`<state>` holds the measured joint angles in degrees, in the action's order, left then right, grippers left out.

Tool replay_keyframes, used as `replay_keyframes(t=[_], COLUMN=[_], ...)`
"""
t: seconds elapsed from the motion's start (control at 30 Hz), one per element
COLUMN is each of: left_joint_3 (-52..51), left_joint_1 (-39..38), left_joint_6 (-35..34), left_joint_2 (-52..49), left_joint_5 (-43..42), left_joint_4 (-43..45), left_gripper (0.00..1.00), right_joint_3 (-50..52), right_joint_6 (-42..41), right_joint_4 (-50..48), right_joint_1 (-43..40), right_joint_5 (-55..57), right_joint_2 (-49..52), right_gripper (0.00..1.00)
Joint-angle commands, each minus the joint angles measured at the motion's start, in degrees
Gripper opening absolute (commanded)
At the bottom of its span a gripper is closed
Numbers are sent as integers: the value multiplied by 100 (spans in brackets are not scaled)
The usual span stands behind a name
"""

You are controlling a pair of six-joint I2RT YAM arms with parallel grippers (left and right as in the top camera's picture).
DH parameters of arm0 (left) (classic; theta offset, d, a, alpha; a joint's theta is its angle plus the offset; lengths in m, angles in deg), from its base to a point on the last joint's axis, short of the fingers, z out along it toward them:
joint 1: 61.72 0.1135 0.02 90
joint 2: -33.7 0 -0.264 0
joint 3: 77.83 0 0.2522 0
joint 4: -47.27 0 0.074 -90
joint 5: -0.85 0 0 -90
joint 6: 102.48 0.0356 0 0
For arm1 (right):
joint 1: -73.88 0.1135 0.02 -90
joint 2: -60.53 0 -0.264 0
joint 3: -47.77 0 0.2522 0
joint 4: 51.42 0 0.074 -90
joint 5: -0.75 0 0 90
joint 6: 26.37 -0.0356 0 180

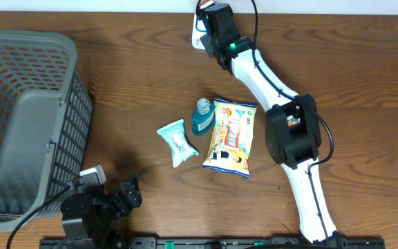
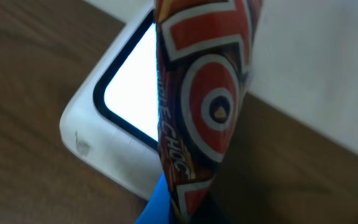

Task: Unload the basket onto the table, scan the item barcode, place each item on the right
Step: 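Lift the chocolate bar with the right gripper and hold it at the scanner, then carry the chocolate bar to the right table edge and release it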

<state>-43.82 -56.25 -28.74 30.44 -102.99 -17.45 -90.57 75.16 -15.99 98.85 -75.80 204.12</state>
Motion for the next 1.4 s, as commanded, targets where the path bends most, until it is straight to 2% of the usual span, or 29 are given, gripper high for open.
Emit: replay_keyframes(t=[0.0,0.4,0.5,0.67,0.87,1.17,1.37], left_joint_3=[-4,-4,-4,-4,-4,-4,-4], left_joint_1=[24,24,24,24,24,24,24], left_joint_6=[74,74,74,74,74,74,74], left_joint_2=[-7,-7,-7,-7,-7,-7,-7], left_joint_5=[-70,-70,-70,-70,-70,-70,-70], left_joint_4=[-2,-2,-2,-2,-2,-2,-2], left_gripper=[98,98,98,98,98,98,98], right_joint_3=[-262,-1174,-1174,-1172,-780,1460,2435], right_joint_6=[-498,-730,-999,-1370,-1847,-1827,-1788], right_joint_4=[337,3187,3860,4365,4275,2787,1952], right_joint_1=[63,-372,-726,-1467,-2498,-4350,-5351], right_joint_5=[337,990,1193,1801,2092,2092,1784], right_joint_2=[-72,-968,-1410,-1644,-1589,-1589,-1589], right_gripper=[1,1,1,1,1,1,1])
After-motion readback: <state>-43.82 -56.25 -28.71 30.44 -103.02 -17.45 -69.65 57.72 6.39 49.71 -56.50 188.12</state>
